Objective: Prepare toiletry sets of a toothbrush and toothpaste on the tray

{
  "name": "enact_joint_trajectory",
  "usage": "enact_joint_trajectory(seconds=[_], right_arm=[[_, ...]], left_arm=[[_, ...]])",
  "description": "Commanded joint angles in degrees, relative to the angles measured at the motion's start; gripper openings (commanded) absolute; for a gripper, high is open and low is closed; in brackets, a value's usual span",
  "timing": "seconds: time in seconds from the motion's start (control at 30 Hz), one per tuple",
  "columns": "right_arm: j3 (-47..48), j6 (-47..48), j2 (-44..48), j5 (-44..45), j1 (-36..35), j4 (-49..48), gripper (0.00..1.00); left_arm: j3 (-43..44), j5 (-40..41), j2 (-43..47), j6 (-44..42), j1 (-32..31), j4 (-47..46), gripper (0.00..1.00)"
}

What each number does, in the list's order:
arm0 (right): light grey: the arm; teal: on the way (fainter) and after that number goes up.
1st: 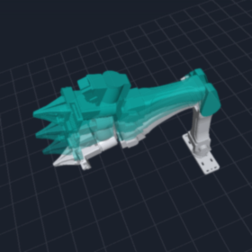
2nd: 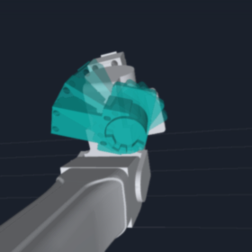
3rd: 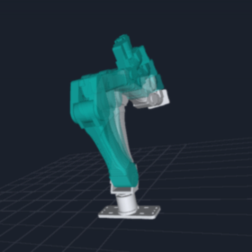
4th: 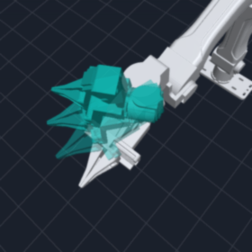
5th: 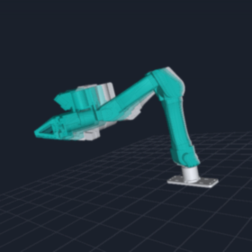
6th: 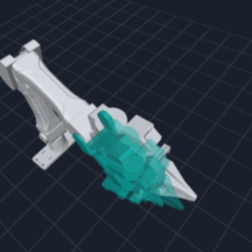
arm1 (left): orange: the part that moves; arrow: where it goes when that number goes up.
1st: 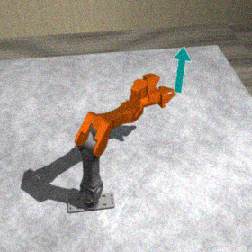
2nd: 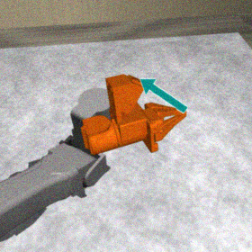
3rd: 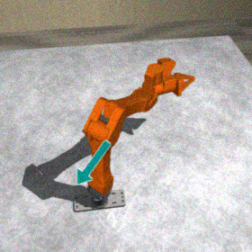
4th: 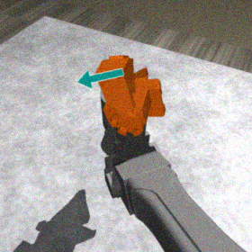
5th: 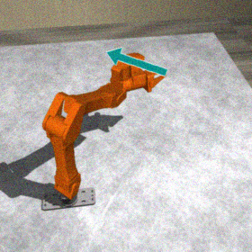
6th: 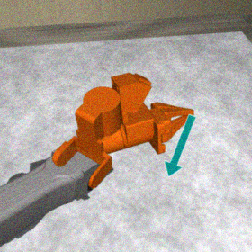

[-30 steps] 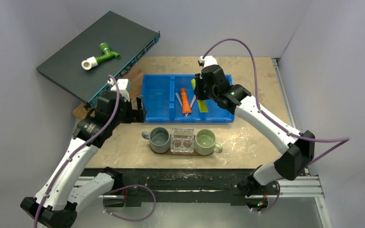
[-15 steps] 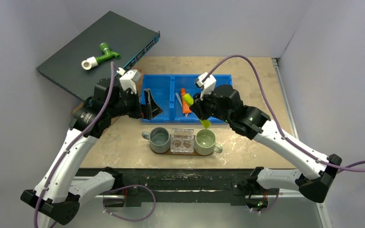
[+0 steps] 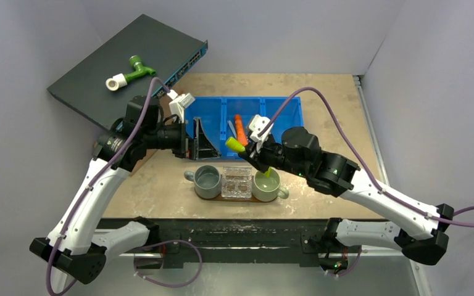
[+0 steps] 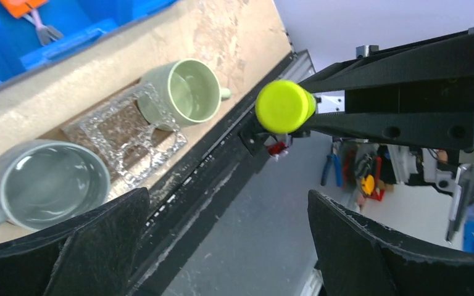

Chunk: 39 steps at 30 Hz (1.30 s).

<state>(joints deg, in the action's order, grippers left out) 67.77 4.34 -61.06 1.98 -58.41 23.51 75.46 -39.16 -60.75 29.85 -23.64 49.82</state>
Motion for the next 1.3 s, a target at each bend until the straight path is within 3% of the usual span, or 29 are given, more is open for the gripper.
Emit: enact_joint_trajectory(seconds=[0.0, 0.1, 0.17, 0.6, 1.27], right_arm=[[0.82, 2.90, 0.63, 0.71, -2.84, -6.09, 0.18], [1.28, 2.90, -0.03, 1.22, -4.59, -6.91, 0.18], [1.48, 15.72, -0.49, 1.87, -5.94, -7.27, 0.19], [2.30, 33.39, -2.64, -0.81, -11.91, -7.91, 0.23], [6.79, 42.94, -6.58, -1.49, -13.91, -3.89, 0.28]], left_arm=[[2.94, -7.82, -0.74, 1.90, 0.36, 1.38, 1.00], [3.07, -9.71, -0.95, 2.53, 0.43, 1.48, 1.00], [2.83, -10.83, -1.00, 2.88, 0.39, 1.42, 1.00], [0.12, -16.89, -1.52, 0.03, 0.43, 3.37, 0.96], [-1.88, -21.57, -1.70, -6.28, 0.35, 9.00, 0.62]])
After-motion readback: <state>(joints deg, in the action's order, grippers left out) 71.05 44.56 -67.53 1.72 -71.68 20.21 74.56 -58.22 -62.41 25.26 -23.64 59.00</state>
